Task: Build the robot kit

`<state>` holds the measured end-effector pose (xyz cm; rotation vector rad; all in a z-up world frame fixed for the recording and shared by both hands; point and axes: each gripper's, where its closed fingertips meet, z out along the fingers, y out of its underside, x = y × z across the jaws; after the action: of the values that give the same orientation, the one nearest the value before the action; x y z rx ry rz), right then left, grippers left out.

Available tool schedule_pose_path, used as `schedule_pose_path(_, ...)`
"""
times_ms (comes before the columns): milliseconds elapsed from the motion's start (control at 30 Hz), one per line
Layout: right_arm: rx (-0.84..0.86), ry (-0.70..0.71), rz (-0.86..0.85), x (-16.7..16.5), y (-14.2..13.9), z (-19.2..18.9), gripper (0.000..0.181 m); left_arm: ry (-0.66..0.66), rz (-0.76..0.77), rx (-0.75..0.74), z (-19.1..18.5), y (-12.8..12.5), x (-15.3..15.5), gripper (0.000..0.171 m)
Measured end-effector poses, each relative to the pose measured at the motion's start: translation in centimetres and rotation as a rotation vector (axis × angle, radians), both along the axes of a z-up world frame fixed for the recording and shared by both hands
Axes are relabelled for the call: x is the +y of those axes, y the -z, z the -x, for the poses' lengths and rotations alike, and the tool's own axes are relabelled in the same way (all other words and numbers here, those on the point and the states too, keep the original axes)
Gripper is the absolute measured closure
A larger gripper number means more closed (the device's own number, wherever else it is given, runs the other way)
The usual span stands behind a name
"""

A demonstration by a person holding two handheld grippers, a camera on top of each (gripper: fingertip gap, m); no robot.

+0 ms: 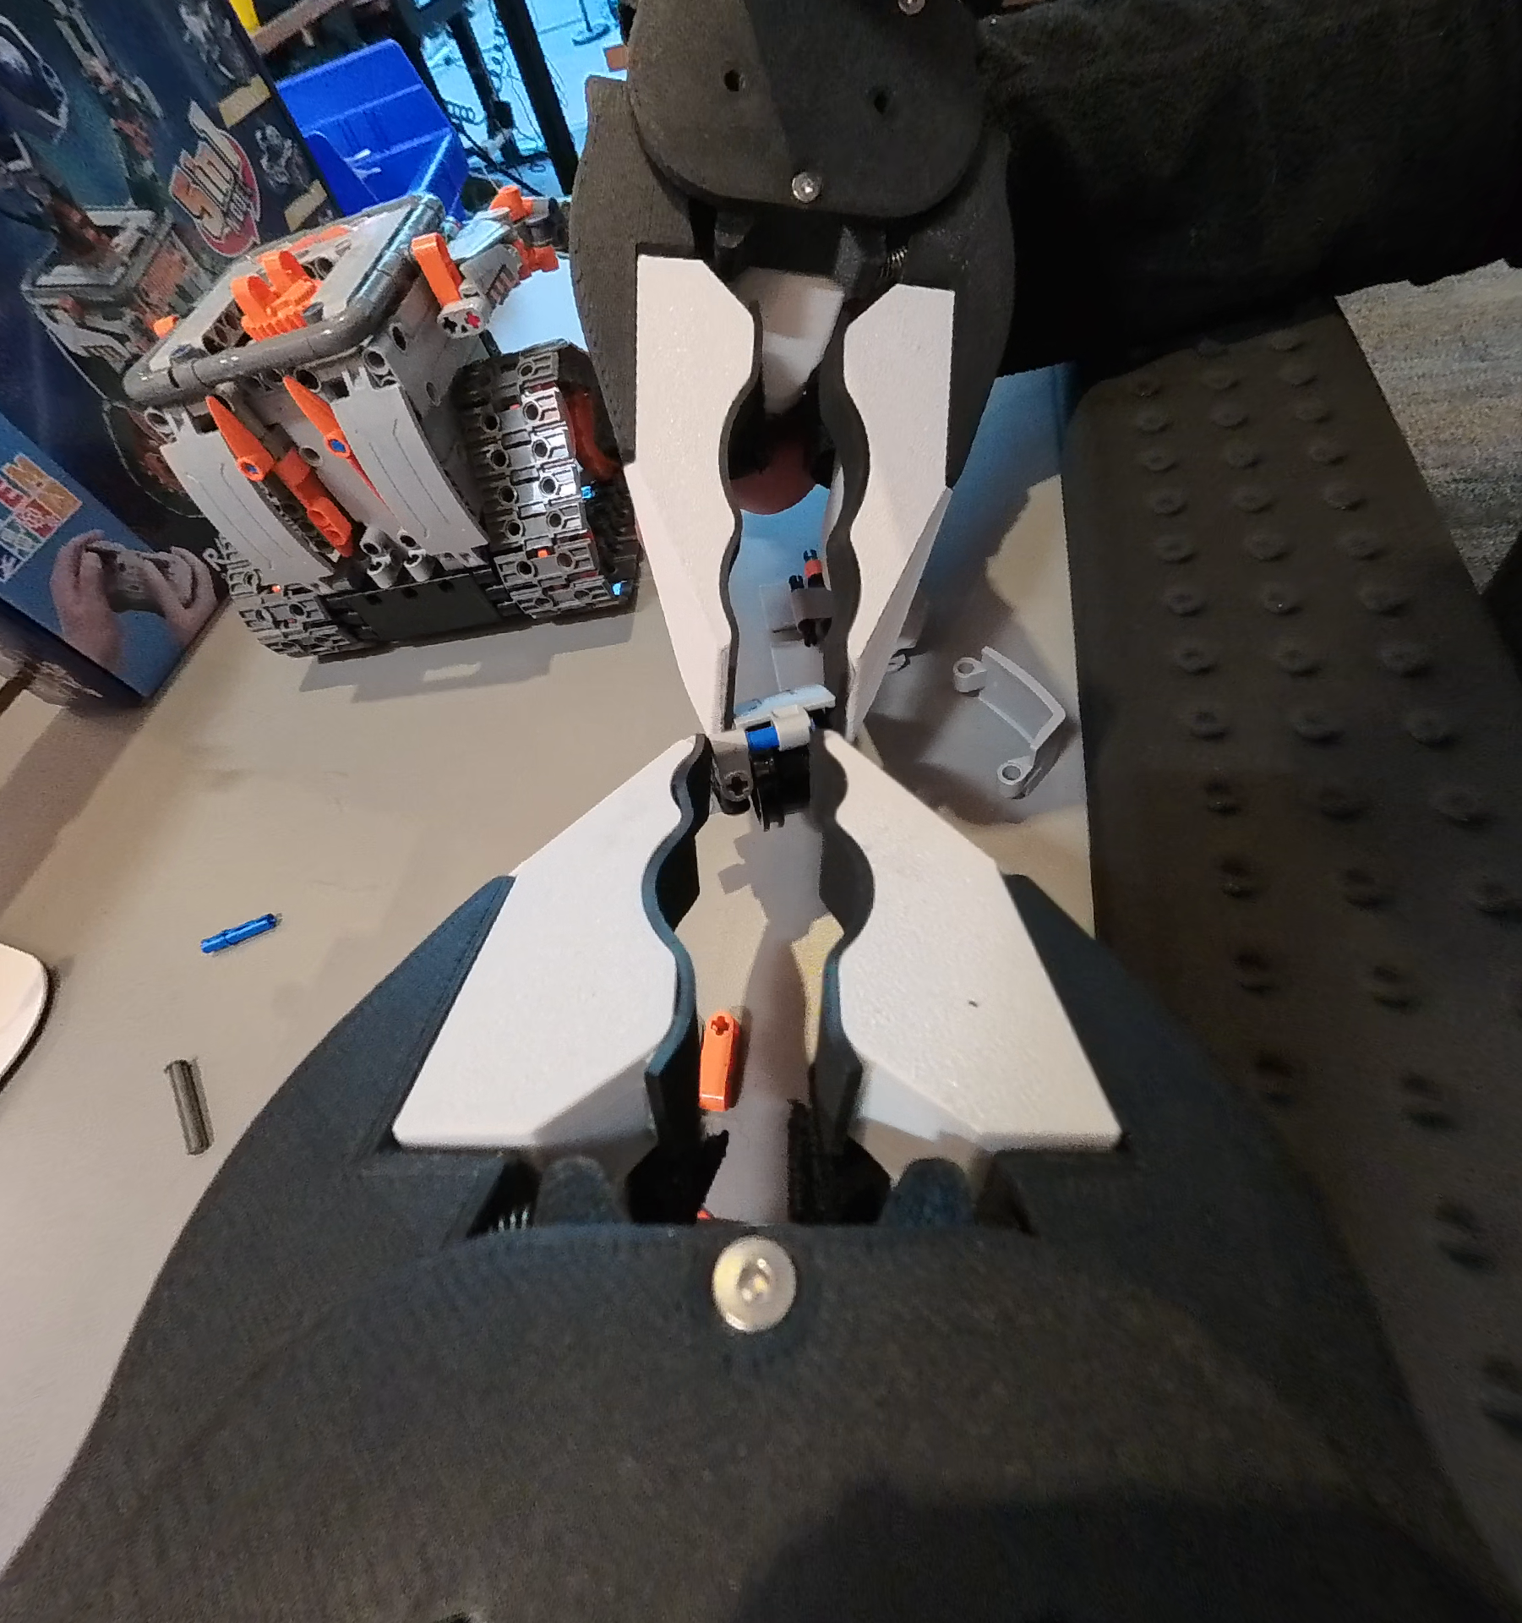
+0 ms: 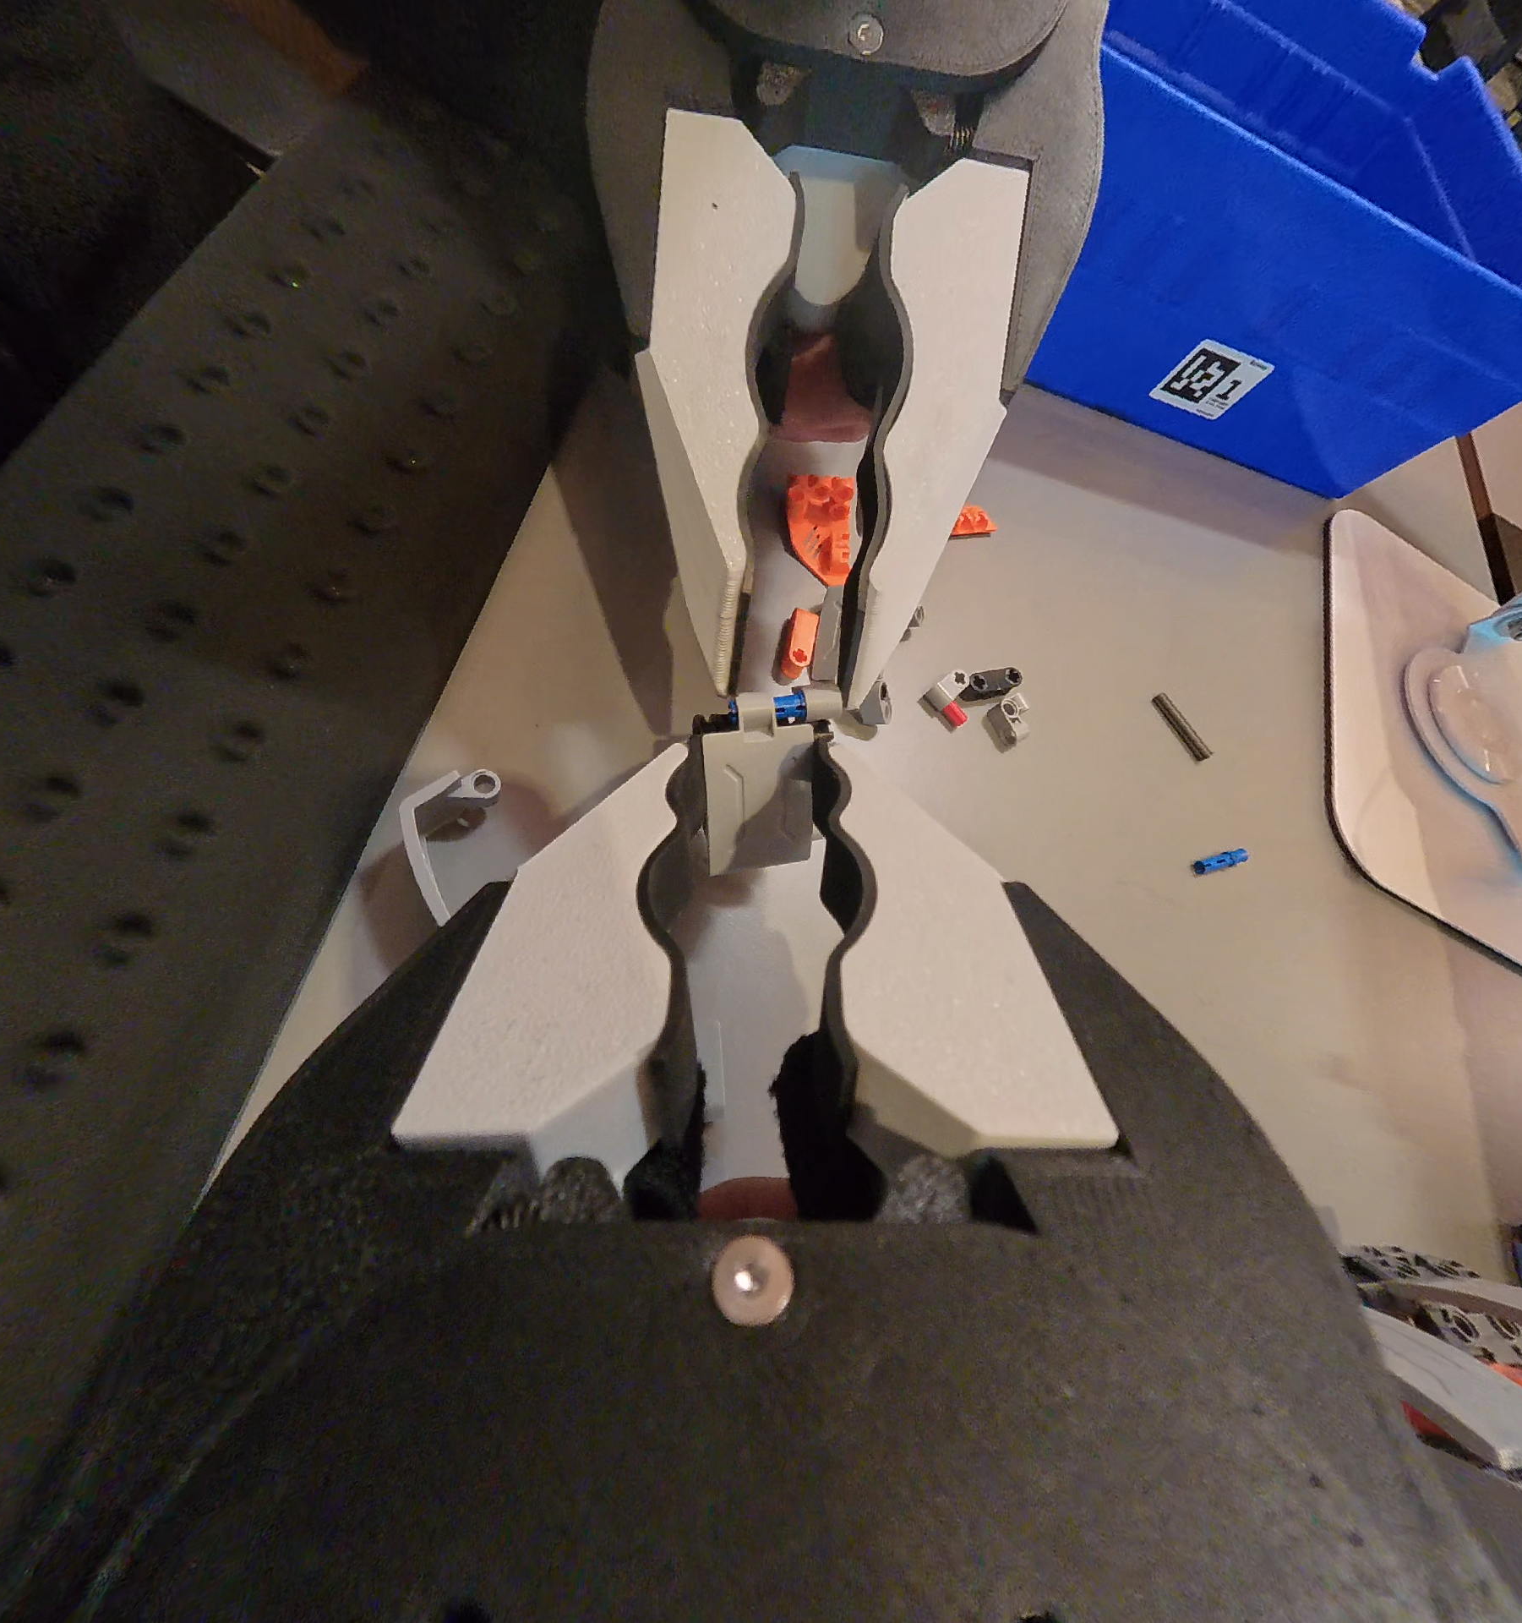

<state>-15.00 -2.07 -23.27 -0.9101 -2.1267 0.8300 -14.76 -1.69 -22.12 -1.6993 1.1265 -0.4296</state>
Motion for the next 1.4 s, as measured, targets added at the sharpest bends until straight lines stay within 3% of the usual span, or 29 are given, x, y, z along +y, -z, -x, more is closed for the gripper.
schedule_pose_path(633, -0.070, -0.010, 0.011, -0.3, 1.9, 0.2, 0.160, 0.017, 0.004, 0.070, -0.1, 1.6, -0.2, 0.155)
schedule_pose_path(667, -0.062, -0.013, 0.024, -0.4, 1.7, 0.2, 0.160, 0.006, -0.014, 0.055, 0.1, 1.1, 0.0, 0.166)
schedule_pose_path(1133, -0.097, 0.033, -0.036, -0.2, 2.1, 0.4, 0.160, -0.006, 0.005, 0.089, 0.2, 1.6, -0.2, 0.157)
schedule_pose_path(1300, -0.096, 0.049, 0.005, 0.0, 2.3, 0.5, 0.159, -0.003, -0.040, 0.173, 0.4, 2.4, -0.6, 0.170)
schedule_pose_path(1400, -0.087, 0.037, 0.040, -0.4, 2.0, 0.6, 0.159, -0.033, -0.035, 0.270, 1.4, 4.1, -0.3, 0.171)
